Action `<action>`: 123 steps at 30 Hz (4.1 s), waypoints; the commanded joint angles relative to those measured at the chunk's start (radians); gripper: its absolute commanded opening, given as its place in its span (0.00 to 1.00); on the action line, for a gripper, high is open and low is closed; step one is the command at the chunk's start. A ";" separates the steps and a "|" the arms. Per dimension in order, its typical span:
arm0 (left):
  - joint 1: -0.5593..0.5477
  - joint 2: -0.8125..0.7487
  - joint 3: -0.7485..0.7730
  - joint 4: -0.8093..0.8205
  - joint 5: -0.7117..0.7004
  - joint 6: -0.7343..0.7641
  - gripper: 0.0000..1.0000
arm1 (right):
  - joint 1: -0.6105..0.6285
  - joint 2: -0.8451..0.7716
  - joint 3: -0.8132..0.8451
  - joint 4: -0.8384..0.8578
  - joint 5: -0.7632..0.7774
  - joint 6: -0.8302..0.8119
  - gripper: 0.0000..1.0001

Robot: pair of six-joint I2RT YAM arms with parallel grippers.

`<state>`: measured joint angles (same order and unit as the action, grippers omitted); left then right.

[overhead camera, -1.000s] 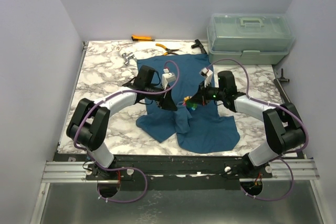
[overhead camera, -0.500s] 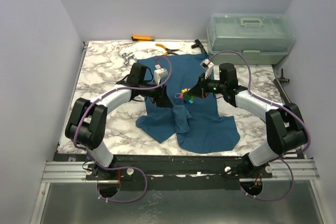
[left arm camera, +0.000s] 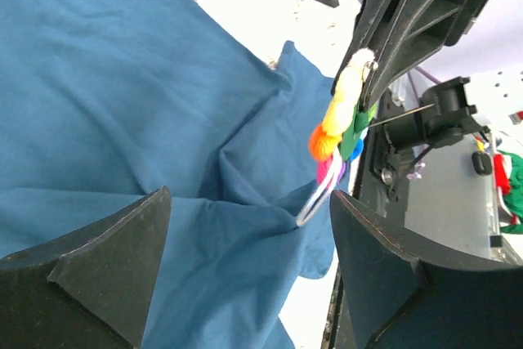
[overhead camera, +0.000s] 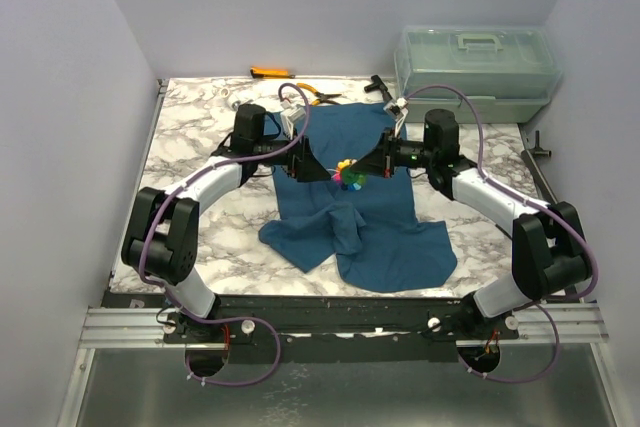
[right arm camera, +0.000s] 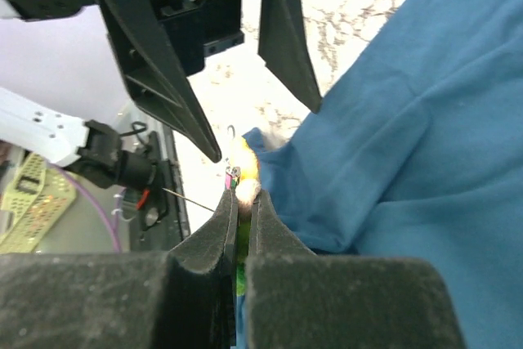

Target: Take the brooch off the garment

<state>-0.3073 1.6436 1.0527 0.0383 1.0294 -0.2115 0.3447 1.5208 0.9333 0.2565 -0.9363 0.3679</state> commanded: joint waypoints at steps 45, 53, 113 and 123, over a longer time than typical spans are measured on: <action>-0.156 0.083 -0.115 0.499 0.215 -0.505 0.04 | 0.010 0.005 -0.175 0.258 -0.210 0.189 0.02; -0.143 0.086 -0.141 0.529 0.202 -0.533 0.00 | 0.008 0.025 -0.123 0.213 -0.204 0.167 0.36; -0.119 0.104 -0.197 0.822 0.151 -0.700 0.00 | 0.016 0.040 -0.079 0.077 -0.019 0.113 0.24; -0.124 0.109 -0.194 0.822 0.151 -0.697 0.00 | 0.017 0.074 -0.047 0.022 -0.026 0.080 0.24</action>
<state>-0.4198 1.7855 0.8673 0.8242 1.1706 -0.9237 0.3565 1.5623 0.8555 0.3344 -1.0050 0.4854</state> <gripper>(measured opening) 0.041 0.245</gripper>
